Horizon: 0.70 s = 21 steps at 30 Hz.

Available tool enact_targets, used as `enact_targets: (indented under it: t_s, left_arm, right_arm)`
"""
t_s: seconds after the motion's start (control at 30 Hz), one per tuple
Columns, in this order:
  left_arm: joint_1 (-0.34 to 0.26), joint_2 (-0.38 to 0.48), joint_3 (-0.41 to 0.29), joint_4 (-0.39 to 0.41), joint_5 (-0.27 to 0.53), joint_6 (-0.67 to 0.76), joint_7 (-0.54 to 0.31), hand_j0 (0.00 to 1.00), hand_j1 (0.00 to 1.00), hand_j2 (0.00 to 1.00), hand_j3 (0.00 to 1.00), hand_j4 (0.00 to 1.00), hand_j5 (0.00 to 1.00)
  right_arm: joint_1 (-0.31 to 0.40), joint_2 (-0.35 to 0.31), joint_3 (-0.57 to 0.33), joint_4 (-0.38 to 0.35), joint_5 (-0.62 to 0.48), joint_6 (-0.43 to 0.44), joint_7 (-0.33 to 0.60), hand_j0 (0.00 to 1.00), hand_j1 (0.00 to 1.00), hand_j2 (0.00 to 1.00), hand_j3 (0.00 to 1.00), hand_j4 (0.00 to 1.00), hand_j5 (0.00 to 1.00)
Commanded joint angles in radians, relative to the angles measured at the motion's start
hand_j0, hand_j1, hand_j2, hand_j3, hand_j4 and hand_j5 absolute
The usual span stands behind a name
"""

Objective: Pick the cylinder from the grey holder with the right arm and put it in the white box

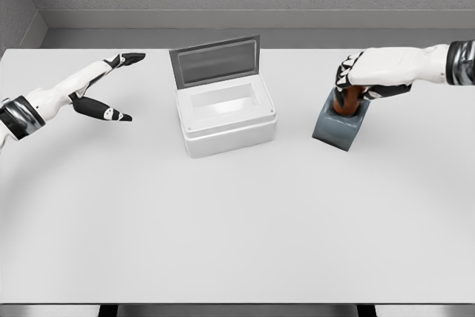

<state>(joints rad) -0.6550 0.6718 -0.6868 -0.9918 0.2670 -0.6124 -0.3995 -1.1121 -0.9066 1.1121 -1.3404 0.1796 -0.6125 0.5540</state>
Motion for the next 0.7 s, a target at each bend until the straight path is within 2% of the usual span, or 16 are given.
enact_targets:
  t_s: [0.0, 0.67]
  left_arm:
    - [0.000, 0.002, 0.001, -0.001, 0.008, 0.002, 0.001, 1.00, 1.00, 1.00, 1.00, 1.00, 1.00]
    - [-0.002, -0.006, 0.003, -0.002, 0.008, 0.002, 0.001, 1.00, 1.00, 1.00, 1.00, 1.00, 1.00]
  right_arm:
    - [0.000, -0.005, -0.003, -0.002, -0.003, 0.002, 0.000, 0.46, 0.46, 0.46, 0.46, 0.46, 0.46]
    - [-0.037, -0.003, -0.011, -0.059, -0.011, 0.002, -0.005, 0.43, 0.43, 0.43, 0.43, 0.43, 0.43]
